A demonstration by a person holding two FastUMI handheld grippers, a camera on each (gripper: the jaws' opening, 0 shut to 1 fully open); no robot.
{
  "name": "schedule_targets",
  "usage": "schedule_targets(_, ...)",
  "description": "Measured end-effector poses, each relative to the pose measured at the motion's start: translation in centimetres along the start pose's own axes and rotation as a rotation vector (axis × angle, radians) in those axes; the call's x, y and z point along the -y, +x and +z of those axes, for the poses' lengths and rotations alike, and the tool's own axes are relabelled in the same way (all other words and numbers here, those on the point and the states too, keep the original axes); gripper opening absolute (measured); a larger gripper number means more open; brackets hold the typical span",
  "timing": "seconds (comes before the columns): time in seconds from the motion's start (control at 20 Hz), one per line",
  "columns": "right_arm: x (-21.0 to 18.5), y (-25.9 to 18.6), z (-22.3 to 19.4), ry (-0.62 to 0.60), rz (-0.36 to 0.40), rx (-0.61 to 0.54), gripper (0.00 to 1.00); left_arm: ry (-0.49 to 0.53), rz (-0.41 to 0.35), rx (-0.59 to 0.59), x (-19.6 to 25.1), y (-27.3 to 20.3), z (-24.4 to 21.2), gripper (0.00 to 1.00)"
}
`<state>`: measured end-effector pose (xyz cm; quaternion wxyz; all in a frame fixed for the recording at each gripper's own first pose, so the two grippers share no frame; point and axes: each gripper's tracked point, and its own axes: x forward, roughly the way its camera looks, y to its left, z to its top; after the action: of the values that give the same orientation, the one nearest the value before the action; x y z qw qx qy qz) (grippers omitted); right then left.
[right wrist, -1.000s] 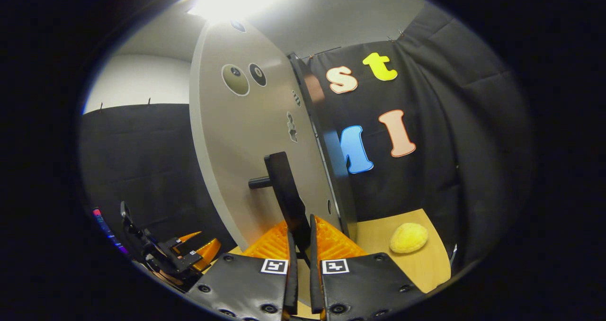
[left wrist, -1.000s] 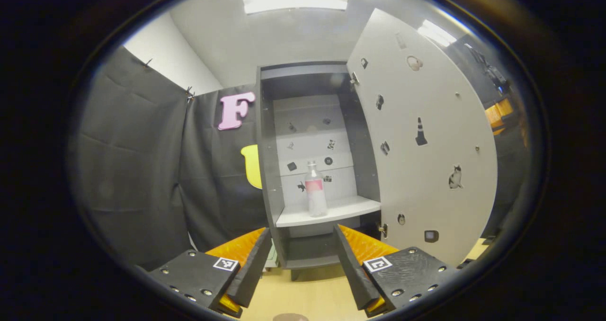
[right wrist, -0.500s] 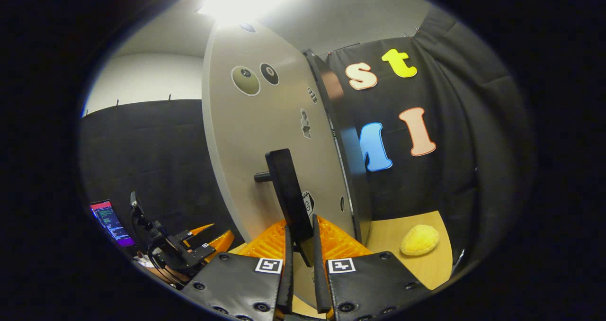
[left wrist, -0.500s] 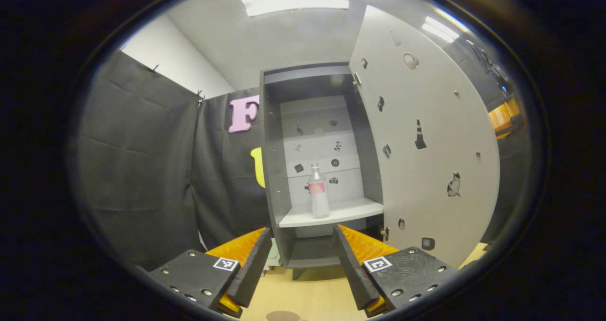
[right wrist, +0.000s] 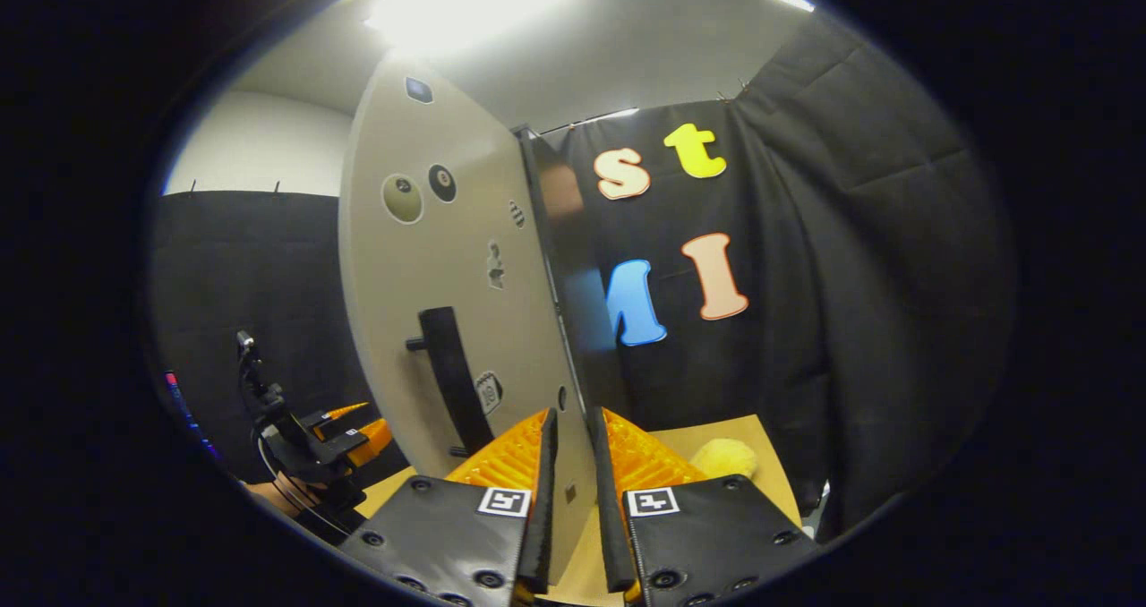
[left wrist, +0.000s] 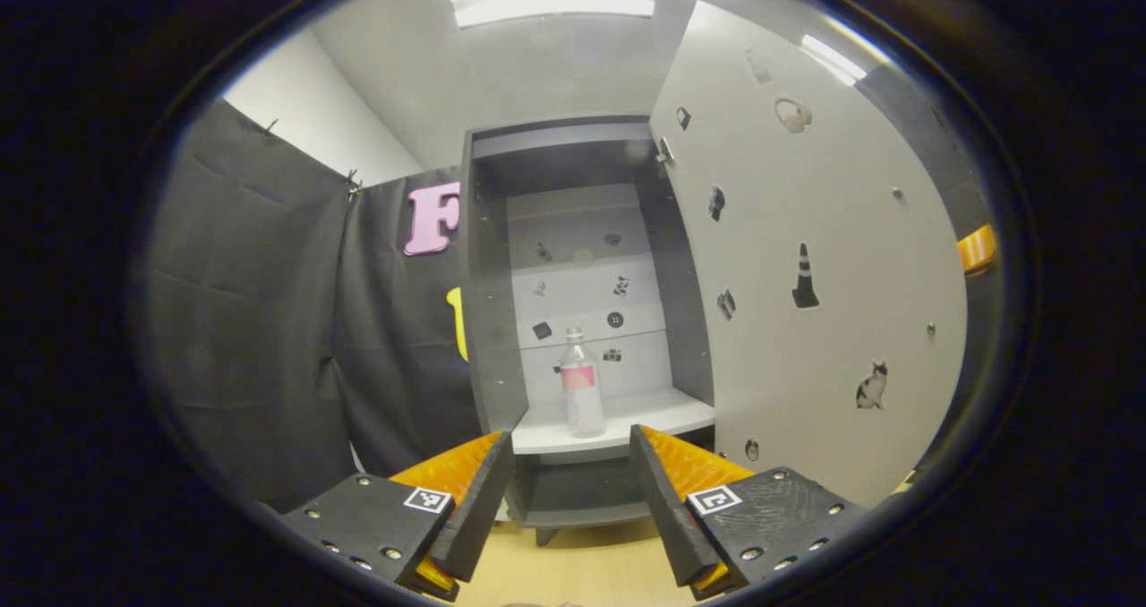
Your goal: Open the cabinet door with the right hand, grasp the bottle in the cabinet with the left hand and place it on the coaster, then close the cabinet door with the right hand.
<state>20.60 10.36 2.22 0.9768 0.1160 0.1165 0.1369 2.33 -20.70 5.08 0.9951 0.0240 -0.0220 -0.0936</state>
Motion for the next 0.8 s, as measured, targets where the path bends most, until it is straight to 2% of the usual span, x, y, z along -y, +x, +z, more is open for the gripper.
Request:
schedule_targets(0.05,1.1,-0.3,0.3,-0.009,-0.037,0.015,0.48,-0.009,-0.01,0.0,0.1,1.0,0.1,0.78)
schedule_targets(0.1,2.6,-0.3,0.5,-0.021,-0.086,0.028,0.65,-0.016,-0.021,-0.002,0.1,2.1,0.1,0.78)
schedule_targets(0.15,3.6,-0.5,0.8,-0.036,-0.125,0.039,1.0,-0.02,-0.035,-0.006,0.1,3.2,0.2,0.82)
schedule_targets(0.2,4.5,-0.1,0.9,-0.055,-0.173,0.047,0.99,-0.024,-0.044,-0.01,0.0,4.6,0.2,0.78)
schedule_targets(0.25,5.4,0.1,1.1,-0.079,-0.217,0.055,0.92,-0.029,-0.056,-0.014,-0.1,5.8,0.1,0.78)
schedule_targets(0.3,6.2,0.3,1.2,-0.101,-0.259,0.06,0.98,-0.036,-0.063,-0.017,-0.2,7.1,0.2,0.78)
schedule_targets(0.35,6.9,0.5,1.2,-0.121,-0.293,0.059,0.98,-0.041,-0.072,-0.022,-0.3,8.4,0.1,0.78)
schedule_targets(0.45,7.7,0.9,0.8,-0.151,-0.338,0.048,0.98,-0.043,-0.085,-0.03,-0.8,11.2,0.0,0.78)
schedule_targets(0.5,8.1,1.2,0.4,-0.158,-0.355,0.036,0.92,-0.041,-0.089,-0.033,-1.0,12.6,-0.3,0.78)
schedule_targets(0.55,8.5,1.5,0.0,-0.159,-0.374,0.023,0.98,-0.039,-0.093,-0.035,-1.2,13.9,-0.4,0.78)
schedule_targets(0.7,9.7,2.1,-1.3,-0.151,-0.426,-0.01,0.98,-0.054,-0.105,-0.036,-1.4,17.3,-1.0,0.8)
schedule_targets(0.75,10.1,2.2,-1.8,-0.148,-0.446,-0.02,0.92,-0.069,-0.114,-0.044,-1.3,18.4,-1.4,0.8)
schedule_targets(0.8,10.3,2.3,-2.1,-0.145,-0.463,-0.028,0.98,-0.082,-0.122,-0.046,-1.2,19.6,-1.8,0.8)
